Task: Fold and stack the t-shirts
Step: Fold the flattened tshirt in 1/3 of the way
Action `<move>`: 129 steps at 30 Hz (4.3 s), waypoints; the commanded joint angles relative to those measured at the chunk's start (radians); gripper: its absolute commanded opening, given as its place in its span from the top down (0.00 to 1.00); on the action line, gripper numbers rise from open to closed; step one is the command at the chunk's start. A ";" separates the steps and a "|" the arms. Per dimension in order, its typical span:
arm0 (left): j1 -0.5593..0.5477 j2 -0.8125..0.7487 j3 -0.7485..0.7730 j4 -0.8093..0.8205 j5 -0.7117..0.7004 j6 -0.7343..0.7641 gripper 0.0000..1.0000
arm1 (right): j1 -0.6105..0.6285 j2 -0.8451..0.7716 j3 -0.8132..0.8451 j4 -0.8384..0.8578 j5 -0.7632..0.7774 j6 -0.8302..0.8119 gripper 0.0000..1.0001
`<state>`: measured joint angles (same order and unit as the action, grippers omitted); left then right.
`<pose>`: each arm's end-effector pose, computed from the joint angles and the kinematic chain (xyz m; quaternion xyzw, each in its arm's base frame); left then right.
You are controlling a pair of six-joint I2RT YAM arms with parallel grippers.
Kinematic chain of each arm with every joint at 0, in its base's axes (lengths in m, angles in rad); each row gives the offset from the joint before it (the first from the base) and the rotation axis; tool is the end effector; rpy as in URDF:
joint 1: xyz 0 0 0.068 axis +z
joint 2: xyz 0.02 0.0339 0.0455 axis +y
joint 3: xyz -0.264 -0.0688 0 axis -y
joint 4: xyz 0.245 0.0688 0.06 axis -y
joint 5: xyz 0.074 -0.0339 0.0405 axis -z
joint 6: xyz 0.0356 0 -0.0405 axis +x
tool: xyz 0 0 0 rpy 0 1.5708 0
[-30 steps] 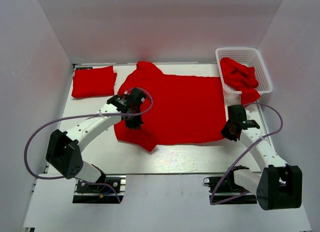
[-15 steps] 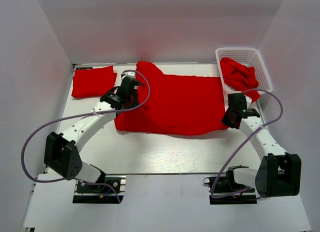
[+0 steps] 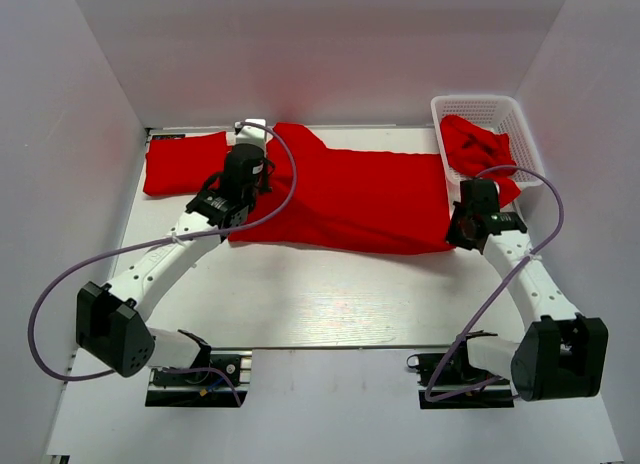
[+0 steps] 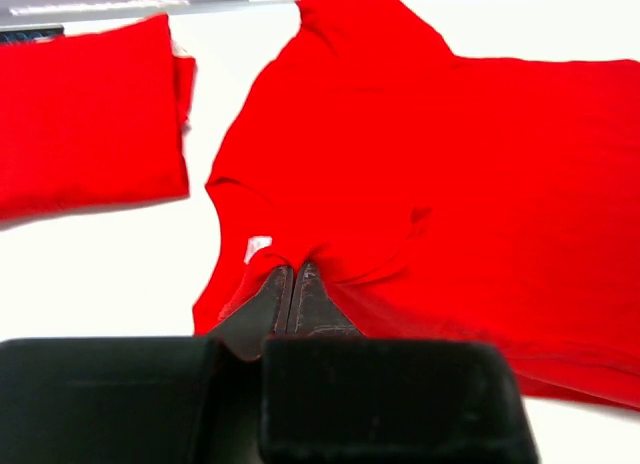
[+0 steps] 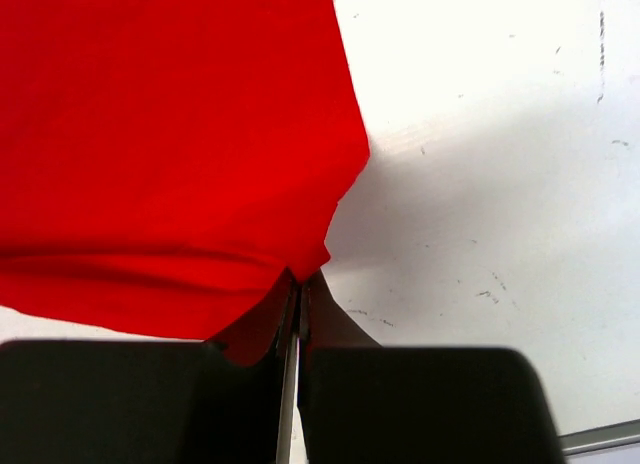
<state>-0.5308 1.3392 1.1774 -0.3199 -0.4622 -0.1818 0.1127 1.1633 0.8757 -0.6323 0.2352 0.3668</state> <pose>0.2708 -0.1405 0.3412 0.0277 0.8406 0.0077 0.5409 0.2326 0.0180 0.2575 0.1564 0.9286 -0.0326 0.3348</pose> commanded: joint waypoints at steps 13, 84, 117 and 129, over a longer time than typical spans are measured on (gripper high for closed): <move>0.057 0.104 0.011 0.162 -0.033 0.114 1.00 | -0.001 0.206 0.190 0.057 0.038 -0.040 1.00; 0.186 0.305 -0.128 0.104 0.309 -0.176 0.00 | 0.061 0.424 0.190 0.258 -0.264 -0.062 0.10; 0.184 -0.331 -0.710 -0.478 0.391 -0.688 0.00 | -0.035 -0.022 -0.443 0.146 -0.293 0.206 0.10; 0.184 -0.168 -0.222 -0.435 0.324 -0.274 0.00 | -0.033 -0.186 -0.204 0.045 -0.321 -0.008 0.10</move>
<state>-0.3462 1.0969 0.8753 -0.8066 -0.1284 -0.6258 0.0807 0.9737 0.5919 -0.5652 -0.0639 0.4366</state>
